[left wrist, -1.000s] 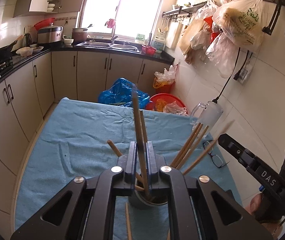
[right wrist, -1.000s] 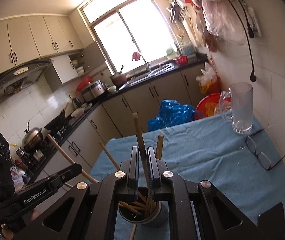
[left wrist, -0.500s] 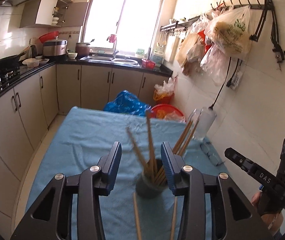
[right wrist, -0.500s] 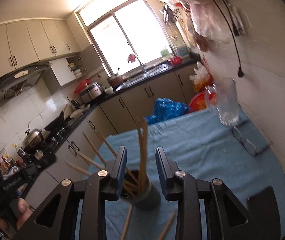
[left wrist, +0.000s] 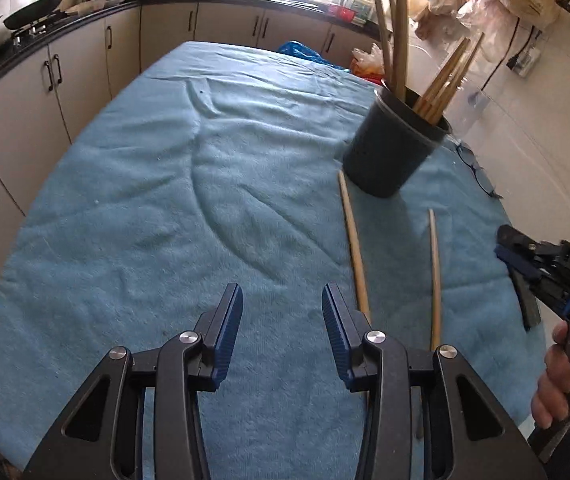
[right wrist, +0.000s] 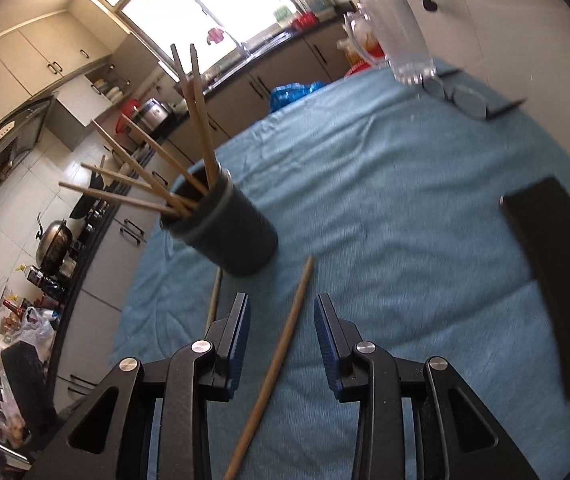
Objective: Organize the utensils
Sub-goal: 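Move both open tools back toward the last chopsticks on the towel, then close the right tool on a chopstick while the left tool grasps the other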
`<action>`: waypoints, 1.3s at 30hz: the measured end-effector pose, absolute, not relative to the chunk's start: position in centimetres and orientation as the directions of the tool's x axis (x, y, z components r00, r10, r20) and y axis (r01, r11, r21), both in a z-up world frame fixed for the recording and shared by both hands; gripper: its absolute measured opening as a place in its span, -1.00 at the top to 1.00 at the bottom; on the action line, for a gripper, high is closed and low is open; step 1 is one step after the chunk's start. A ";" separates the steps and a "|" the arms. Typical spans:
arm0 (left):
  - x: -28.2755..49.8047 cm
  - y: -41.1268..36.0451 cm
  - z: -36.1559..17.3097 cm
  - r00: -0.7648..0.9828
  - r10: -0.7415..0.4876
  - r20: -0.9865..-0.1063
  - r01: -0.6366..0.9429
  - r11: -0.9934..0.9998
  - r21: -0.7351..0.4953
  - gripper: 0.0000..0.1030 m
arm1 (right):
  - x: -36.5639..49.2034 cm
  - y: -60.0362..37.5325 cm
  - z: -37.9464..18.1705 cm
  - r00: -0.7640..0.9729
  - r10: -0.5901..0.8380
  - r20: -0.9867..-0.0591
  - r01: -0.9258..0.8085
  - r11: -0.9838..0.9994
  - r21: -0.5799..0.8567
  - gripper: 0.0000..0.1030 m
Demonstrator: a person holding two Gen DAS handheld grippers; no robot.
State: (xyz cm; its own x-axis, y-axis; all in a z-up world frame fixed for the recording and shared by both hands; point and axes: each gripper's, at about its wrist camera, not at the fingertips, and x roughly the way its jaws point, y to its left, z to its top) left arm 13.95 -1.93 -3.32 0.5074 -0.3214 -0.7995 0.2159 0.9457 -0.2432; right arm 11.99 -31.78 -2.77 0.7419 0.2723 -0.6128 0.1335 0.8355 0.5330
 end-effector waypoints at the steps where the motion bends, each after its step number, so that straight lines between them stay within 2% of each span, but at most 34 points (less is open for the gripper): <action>1: 13.8 -2.1 -3.1 0.510 -0.326 -0.796 0.223 0.944 -0.243 0.23 | 12.1 -31.6 -3.0 0.733 0.275 -0.623 0.139 0.835 0.533 0.30; 8: 12.8 -2.4 -2.8 0.514 -0.330 -0.792 0.261 0.940 -0.222 0.23 | 14.0 -30.2 -5.0 0.653 0.322 -0.686 0.169 0.821 0.546 0.31; 12: 12.9 -2.2 -2.8 0.510 -0.333 -0.793 0.258 0.939 -0.229 0.23 | 15.7 -28.9 -5.6 0.614 0.300 -0.730 0.186 0.844 0.503 0.35; 15: 13.0 -1.9 -2.7 0.511 -0.335 -0.792 0.254 0.939 -0.233 0.23 | 16.9 -27.8 -5.9 0.587 0.244 -0.772 0.202 0.879 0.431 0.49; 20: 13.4 -2.0 -2.7 0.502 -0.332 -0.799 0.252 0.940 -0.232 0.23 | 18.1 -25.8 -6.3 0.552 0.139 -0.822 0.204 0.934 0.295 0.63; 21: 13.6 -2.2 -2.6 0.497 -0.332 -0.802 0.256 0.939 -0.229 0.23 | 18.1 -25.7 -6.3 0.550 0.125 -0.826 0.202 0.940 0.277 0.78; 22: 13.9 -2.6 -2.5 0.490 -0.335 -0.805 0.265 0.937 -0.228 0.23 | 18.1 -25.6 -6.3 0.549 0.102 -0.829 0.200 0.948 0.249 0.79; 35: 20.2 -10.4 -4.7 0.331 -0.272 -0.903 0.321 0.933 -0.163 0.24 | 14.3 -29.5 -5.3 0.609 0.195 -0.769 0.181 0.909 0.374 0.84; 38: 21.4 -11.9 -5.2 0.324 -0.219 -0.920 0.309 0.944 -0.116 0.40 | 13.7 -30.0 -4.7 0.627 0.202 -0.752 0.172 0.906 0.387 0.83; 39: 21.6 -12.2 -5.2 0.330 -0.207 -0.921 0.307 0.946 -0.103 0.53 | 13.6 -30.1 -4.5 0.633 0.210 -0.745 0.166 0.903 0.396 0.83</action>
